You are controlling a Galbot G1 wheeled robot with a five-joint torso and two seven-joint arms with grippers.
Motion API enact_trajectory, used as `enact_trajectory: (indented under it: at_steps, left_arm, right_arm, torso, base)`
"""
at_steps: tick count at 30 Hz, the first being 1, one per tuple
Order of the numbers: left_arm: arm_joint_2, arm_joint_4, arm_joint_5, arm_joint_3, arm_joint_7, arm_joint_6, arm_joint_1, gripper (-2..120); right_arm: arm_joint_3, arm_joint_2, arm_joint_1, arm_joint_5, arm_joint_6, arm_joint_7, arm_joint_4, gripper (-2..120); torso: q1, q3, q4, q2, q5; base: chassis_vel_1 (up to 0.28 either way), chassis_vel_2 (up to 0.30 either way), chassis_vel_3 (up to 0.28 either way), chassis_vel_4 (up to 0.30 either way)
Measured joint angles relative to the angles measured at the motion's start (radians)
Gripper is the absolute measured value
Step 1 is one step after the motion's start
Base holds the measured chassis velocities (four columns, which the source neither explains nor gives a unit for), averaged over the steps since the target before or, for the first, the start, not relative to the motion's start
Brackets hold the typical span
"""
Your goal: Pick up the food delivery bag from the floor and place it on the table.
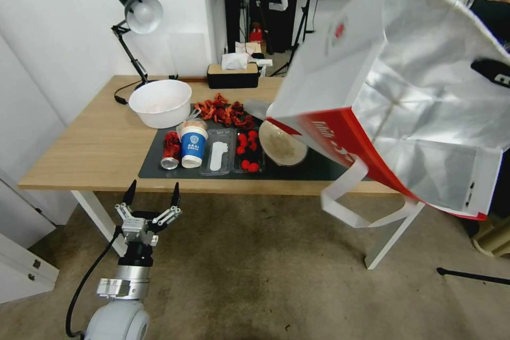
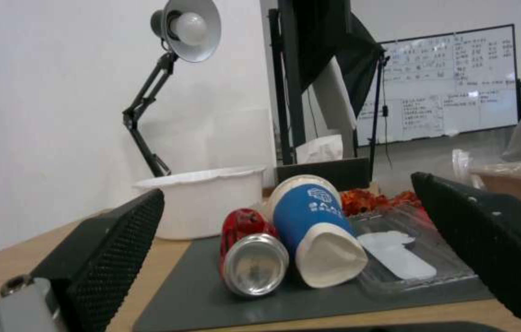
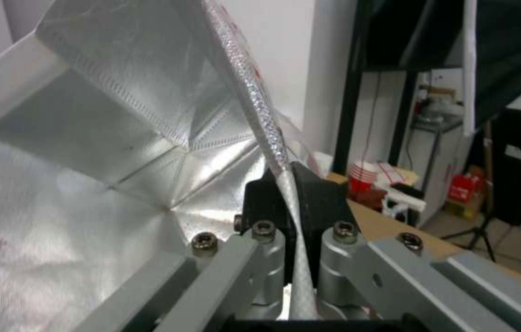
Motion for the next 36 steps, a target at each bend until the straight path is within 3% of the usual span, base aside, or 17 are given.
enact_trajectory:
  at_steps: [10, 22, 36]
  left_arm:
    - [-0.002, 0.001, 0.006, 0.005, 0.0, 0.002, 0.003, 100]
    - [-0.017, -0.01, 0.017, -0.001, 0.0, 0.0, 0.007, 100]
    - [-0.022, 0.023, 0.036, 0.05, -0.004, 0.017, -0.036, 100]
  right_arm:
    - [-0.089, 0.016, 0.029, -0.06, 0.011, 0.005, -0.055, 0]
    - [-0.287, -0.044, 0.16, -0.082, 0.017, 0.093, -0.122, 0]
    - [-0.311, -0.058, 0.172, -0.118, 0.053, 0.18, -0.212, 0]
  torso:
    - [0.0, 0.0, 0.0, 0.0, 0.0]
    - [0.0, 0.0, 0.0005, 0.0, 0.0]
    - [0.0, 0.0, 0.0001, 0.0, -0.0001]
  base:
    - [0.0, 0.0, 0.0, 0.0]
    - [0.0, 0.0, 0.0, 0.0]
    - [0.0, 0.0, 0.0, 0.0]
